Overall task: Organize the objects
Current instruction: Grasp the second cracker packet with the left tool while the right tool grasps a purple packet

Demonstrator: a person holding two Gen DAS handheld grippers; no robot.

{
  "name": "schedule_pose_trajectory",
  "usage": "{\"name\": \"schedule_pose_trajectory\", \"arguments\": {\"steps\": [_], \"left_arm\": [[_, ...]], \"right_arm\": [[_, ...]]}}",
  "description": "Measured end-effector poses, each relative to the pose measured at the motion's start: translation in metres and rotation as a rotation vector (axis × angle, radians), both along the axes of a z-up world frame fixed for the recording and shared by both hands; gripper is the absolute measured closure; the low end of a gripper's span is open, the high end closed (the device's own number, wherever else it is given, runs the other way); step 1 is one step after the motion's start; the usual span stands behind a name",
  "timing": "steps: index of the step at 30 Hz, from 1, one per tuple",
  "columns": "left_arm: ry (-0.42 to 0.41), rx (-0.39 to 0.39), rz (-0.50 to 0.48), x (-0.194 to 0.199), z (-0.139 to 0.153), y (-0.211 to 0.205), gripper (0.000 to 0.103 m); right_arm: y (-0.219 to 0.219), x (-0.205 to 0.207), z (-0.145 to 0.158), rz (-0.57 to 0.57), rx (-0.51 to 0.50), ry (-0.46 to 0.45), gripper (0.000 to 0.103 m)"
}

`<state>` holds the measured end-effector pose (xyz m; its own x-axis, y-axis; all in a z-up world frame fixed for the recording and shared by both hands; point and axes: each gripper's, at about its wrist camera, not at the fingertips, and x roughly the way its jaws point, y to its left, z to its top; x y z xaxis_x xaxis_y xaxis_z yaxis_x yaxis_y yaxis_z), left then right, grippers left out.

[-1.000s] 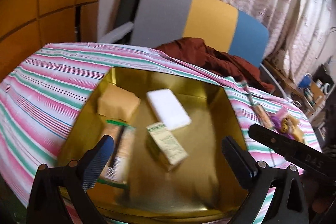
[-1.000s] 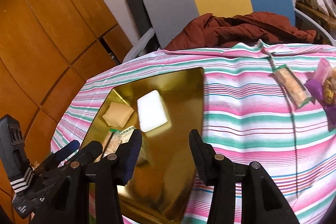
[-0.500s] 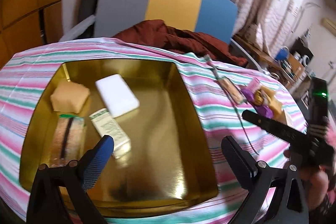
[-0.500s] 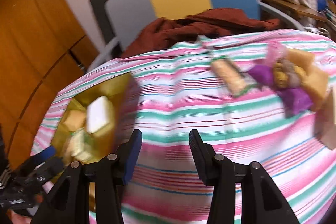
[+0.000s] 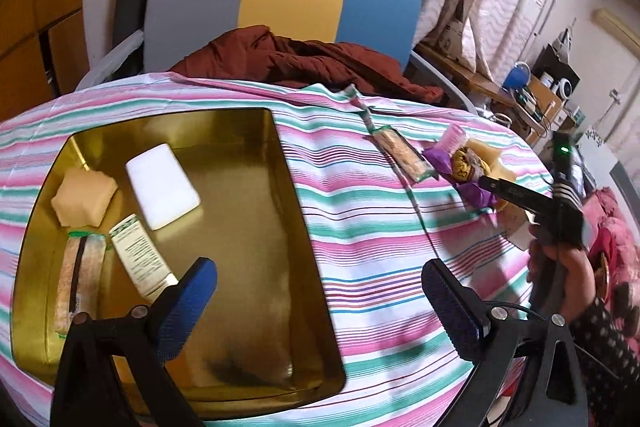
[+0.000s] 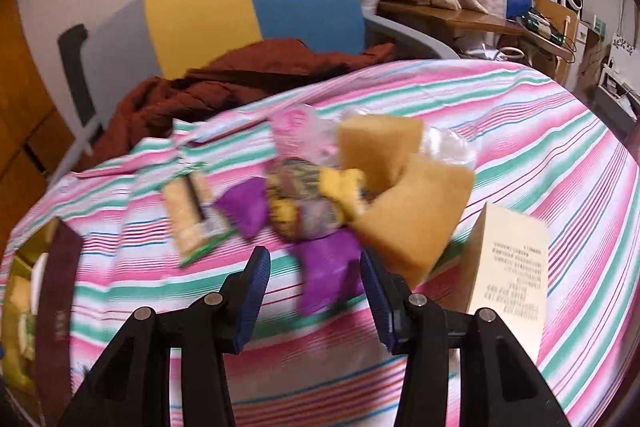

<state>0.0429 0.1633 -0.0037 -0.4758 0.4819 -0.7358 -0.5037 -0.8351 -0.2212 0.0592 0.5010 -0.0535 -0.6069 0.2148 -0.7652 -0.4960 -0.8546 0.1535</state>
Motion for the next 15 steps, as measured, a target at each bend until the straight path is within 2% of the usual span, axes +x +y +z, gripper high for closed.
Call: {"name": "schedule_pose_trajectory", "arguments": {"steps": [3, 8, 15], "left_arm": [[0.012, -0.016, -0.021, 0.002, 0.002, 0.011, 0.0], [0.013, -0.026, -0.055, -0.001, 0.005, 0.032, 0.0], [0.015, -0.064, -0.099, -0.015, 0.001, 0.075, 0.0]], "right_arm": [[0.001, -0.006, -0.004, 0.04, 0.03, 0.002, 0.056], [0.002, -0.013, -0.023, 0.086, 0.009, -0.043, 0.056], [0.01, 0.002, -0.03, 0.055, -0.058, 0.039, 0.059]]}}
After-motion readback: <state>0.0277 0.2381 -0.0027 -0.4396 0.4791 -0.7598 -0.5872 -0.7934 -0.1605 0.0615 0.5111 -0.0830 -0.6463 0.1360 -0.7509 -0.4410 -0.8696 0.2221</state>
